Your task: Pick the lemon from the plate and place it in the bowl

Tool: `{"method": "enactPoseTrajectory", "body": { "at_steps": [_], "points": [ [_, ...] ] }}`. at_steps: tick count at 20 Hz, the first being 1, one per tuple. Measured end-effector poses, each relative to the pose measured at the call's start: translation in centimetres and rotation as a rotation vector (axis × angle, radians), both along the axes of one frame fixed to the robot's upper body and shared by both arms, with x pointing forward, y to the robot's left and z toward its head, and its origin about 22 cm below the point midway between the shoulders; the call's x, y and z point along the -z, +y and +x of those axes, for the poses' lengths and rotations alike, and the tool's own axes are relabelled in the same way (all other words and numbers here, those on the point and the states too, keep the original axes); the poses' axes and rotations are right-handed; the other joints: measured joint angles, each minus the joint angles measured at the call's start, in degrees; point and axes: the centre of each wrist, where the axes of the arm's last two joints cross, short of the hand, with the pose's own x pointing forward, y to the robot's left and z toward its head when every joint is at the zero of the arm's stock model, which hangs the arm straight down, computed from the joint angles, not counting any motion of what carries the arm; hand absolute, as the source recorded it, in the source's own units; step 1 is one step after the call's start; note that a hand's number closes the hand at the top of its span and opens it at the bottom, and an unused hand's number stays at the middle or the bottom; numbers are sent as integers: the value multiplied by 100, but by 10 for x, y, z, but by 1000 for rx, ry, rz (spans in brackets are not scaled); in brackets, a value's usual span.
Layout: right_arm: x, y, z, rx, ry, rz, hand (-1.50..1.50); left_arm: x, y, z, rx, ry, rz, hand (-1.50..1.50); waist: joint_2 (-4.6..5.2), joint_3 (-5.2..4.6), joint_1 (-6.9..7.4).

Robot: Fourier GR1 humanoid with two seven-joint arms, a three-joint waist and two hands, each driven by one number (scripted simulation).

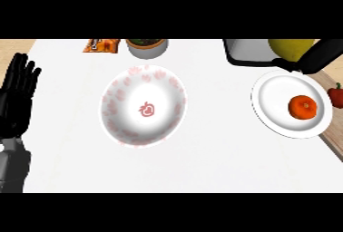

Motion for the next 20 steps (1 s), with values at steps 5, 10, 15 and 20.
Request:
{"method": "enactPoseTrajectory", "body": {
  "at_steps": [5, 10, 15, 20],
  "points": [
    [-6, 52, -7, -31, 39, -27, 150, -1, 1, -2, 17, 1, -7, 0, 23, 2, 58],
    [2, 116, -12, -63, 81, -75, 150, -9, 0, 3, 18, -8, 1, 0, 39, 3, 95],
    [27, 170, -18, -83, 136, -113, 150, -10, -2, 4, 23, -9, -1, 0, 51, 4, 113],
    [63, 208, -21, -75, 158, -149, 150, -11, -7, 6, 25, -10, 0, 0, 62, 6, 137]
  ]
}}
